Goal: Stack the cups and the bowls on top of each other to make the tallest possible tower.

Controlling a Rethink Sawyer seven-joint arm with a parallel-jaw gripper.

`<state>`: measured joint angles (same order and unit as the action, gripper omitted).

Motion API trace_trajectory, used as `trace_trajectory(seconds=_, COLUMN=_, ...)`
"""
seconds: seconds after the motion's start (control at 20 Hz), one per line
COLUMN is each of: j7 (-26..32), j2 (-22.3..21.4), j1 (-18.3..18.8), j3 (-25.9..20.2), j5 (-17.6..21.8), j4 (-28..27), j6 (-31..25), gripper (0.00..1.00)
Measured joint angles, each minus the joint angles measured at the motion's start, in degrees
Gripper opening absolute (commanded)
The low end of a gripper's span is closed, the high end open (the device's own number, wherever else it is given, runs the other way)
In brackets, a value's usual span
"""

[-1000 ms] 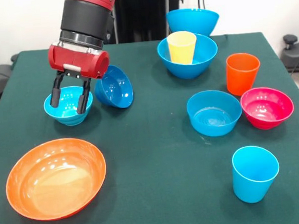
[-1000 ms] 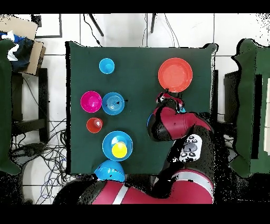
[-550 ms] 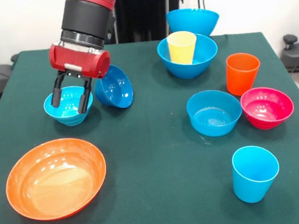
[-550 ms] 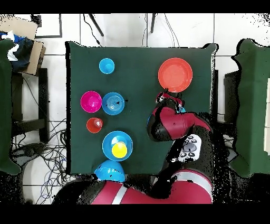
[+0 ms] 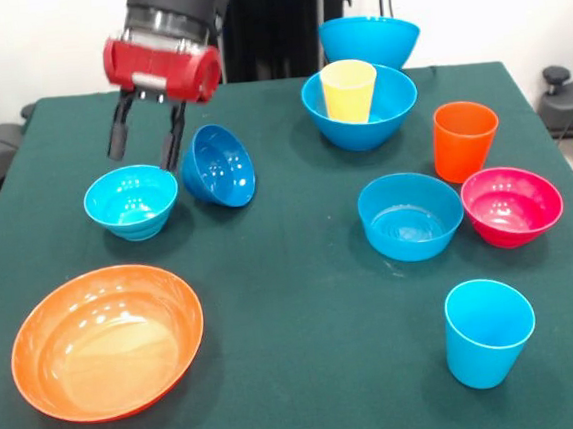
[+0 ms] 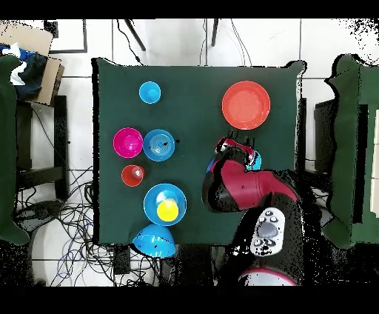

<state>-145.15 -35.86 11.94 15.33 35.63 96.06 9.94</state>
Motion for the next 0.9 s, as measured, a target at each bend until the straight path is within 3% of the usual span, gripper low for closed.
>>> trace_trajectory(seconds=0.35, j7=0.0, j2=-5.29, j1=-3.41, j3=1.74, j5=0.07, j4=6.42, j6=-0.01, gripper=1.0)
trace_trajectory(seconds=0.6, j7=0.0, j2=-5.67, j1=-5.91, j3=2.42, j5=0.06, j4=7.71, j6=-0.04, gripper=1.0)
trace_trajectory(seconds=0.9, j7=0.0, j2=-5.5, j1=-5.23, j3=1.92, j5=0.05, j4=7.65, j6=-1.58, gripper=1.0)
